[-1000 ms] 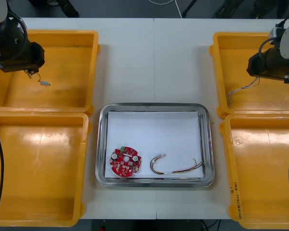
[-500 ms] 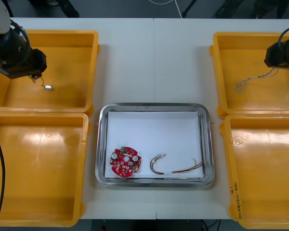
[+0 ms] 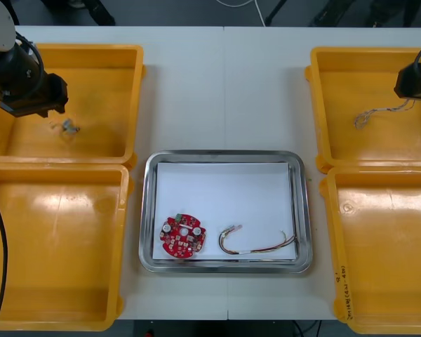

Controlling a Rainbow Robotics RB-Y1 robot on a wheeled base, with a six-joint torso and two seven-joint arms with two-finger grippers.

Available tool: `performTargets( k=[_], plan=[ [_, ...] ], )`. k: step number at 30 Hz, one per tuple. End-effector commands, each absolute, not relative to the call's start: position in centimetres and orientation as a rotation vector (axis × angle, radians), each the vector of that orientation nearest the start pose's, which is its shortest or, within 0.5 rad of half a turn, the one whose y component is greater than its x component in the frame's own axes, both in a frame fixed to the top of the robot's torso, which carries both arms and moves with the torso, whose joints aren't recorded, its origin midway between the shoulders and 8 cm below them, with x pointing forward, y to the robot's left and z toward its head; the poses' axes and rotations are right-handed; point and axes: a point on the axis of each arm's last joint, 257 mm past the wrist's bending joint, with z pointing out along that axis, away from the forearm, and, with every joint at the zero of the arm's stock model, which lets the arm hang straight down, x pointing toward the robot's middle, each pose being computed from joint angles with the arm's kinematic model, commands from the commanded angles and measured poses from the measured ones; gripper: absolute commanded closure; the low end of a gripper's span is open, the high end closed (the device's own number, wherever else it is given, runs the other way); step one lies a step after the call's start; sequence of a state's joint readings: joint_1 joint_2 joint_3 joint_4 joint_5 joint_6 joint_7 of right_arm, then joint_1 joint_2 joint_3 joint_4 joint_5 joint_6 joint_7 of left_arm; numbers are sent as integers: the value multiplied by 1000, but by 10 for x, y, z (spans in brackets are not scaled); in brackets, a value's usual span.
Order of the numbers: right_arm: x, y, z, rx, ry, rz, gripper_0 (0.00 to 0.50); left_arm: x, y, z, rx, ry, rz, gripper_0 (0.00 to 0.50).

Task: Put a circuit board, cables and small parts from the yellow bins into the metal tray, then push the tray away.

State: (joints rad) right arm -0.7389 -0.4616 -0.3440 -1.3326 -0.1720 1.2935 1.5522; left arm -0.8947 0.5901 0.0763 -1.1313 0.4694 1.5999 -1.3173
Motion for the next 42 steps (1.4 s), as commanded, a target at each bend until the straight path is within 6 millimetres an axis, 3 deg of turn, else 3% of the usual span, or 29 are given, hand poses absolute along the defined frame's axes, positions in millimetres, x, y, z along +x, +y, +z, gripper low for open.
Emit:
performTargets(
  k=[1, 9, 25, 26, 28, 29, 30, 31, 32, 33, 42],
  plan=[
    [624, -448, -89, 256, 2205, -206, 500, 586, 362, -150, -245, 2623, -40, 0],
    [621, -432, -126, 258, 2275, -104, 500, 587, 361, -149, -248, 2622, -43, 0],
    [612, -426, -142, 249, 2322, -72, 500, 590, 370, -134, -207, 2604, -4, 0],
    [612, -426, -142, 249, 2322, -72, 470, 590, 370, -133, -204, 2601, -3, 0],
    [612, -426, -142, 246, 2323, -74, 297, 591, 373, -130, -193, 2598, 8, 0],
    [612, -426, -142, 244, 2323, -75, 269, 591, 374, -130, -190, 2600, 14, 0],
    [612, -427, -142, 243, 2323, -77, 191, 591, 374, -128, -181, 2597, 17, 0],
    [612, -427, -142, 241, 2323, -80, 76, 591, 377, -125, -176, 2595, 23, 0],
    [612, -427, -142, 239, 2322, -81, 25, 591, 377, -123, -174, 2595, 26, 0],
    [612, -428, -142, 241, 2323, -80, 0, 590, 378, -121, -169, 2599, 30, 0],
    [611, -432, -138, 234, 2320, -85, 0, 581, 386, -98, -130, 2623, 59, 0]
  ],
)
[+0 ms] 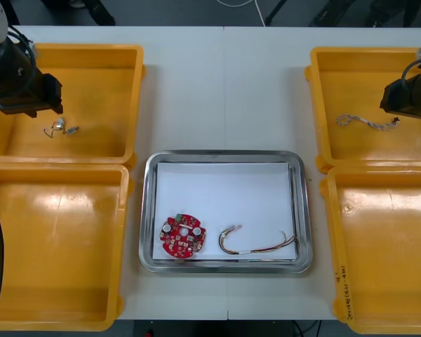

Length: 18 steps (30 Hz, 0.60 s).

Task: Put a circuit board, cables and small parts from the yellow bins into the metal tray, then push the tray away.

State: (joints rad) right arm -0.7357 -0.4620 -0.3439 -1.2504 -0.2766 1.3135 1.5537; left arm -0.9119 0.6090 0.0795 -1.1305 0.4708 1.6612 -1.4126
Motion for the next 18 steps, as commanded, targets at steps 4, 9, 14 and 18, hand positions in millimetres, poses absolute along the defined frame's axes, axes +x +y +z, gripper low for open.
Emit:
performTargets(
  k=[4, 9, 14, 18],
  plan=[
    [613, -436, -127, 216, 2307, -100, 0, 581, 394, -94, -75, 2618, 89, 0],
    [613, -435, -104, 184, 2320, -107, 0, 585, 397, -89, -39, 2596, 105, 0],
    [618, -427, -81, 65, 2316, -145, 0, 597, 395, -88, -10, 2554, 89, 0],
    [624, -423, -81, -66, 2320, -184, 0, 607, 396, -92, 33, 2527, 83, 0]
  ],
)
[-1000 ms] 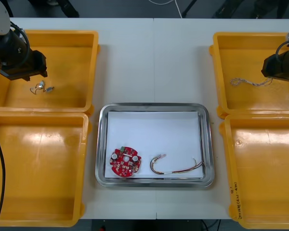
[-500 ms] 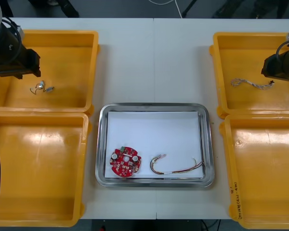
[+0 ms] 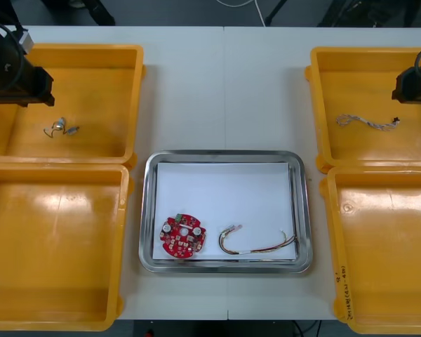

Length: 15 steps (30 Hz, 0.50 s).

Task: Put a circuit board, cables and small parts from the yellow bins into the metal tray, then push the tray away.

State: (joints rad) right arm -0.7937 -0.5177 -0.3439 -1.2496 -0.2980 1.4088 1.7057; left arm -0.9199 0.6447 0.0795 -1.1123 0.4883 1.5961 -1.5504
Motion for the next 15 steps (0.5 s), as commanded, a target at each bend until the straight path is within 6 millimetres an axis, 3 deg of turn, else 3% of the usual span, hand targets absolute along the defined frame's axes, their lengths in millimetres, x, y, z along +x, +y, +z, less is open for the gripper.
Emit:
performTargets(
  k=[1, 8, 15],
  plan=[
    [627, -422, -81, -112, 2324, -195, 0, 609, 397, -96, 40, 2524, 80, 0],
    [649, -415, -80, -301, 2317, -206, 0, 615, 399, -108, 58, 2520, 67, 0],
    [656, -409, -80, -478, 2311, -241, 0, 623, 399, -127, 73, 2516, 82, 0]
  ],
)
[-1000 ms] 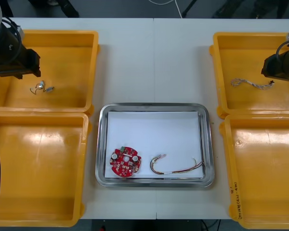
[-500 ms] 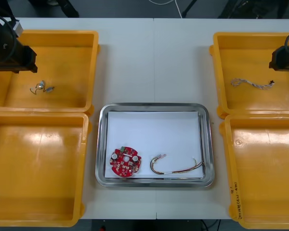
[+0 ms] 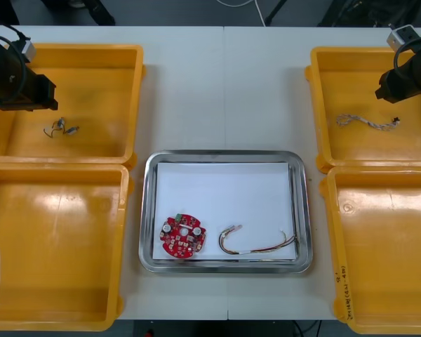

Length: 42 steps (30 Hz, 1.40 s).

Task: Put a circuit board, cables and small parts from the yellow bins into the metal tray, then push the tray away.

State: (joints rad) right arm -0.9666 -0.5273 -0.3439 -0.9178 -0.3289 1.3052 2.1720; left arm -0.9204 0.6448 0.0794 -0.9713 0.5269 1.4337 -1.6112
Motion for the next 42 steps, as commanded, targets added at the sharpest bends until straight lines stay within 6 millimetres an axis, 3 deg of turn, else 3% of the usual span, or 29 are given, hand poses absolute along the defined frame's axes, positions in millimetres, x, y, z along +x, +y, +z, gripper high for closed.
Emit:
performTargets(
  k=[1, 11, 17, 24, 42],
  plan=[
    [657, -408, -81, -508, 2309, -253, 0, 624, 399, -129, 75, 2516, 84, 0],
    [654, -409, -89, -751, 2279, -302, 0, 627, 391, -154, 93, 2521, 71, 0],
    [650, -406, -115, -867, 2281, -266, 0, 627, 389, -171, 109, 2522, 87, 0],
    [650, -391, -139, -858, 2254, -130, 0, 624, 389, -188, 120, 2526, 98, 0],
    [650, -380, -157, -948, 2272, -180, 0, 616, 384, -218, 119, 2542, 58, 0]
  ],
)
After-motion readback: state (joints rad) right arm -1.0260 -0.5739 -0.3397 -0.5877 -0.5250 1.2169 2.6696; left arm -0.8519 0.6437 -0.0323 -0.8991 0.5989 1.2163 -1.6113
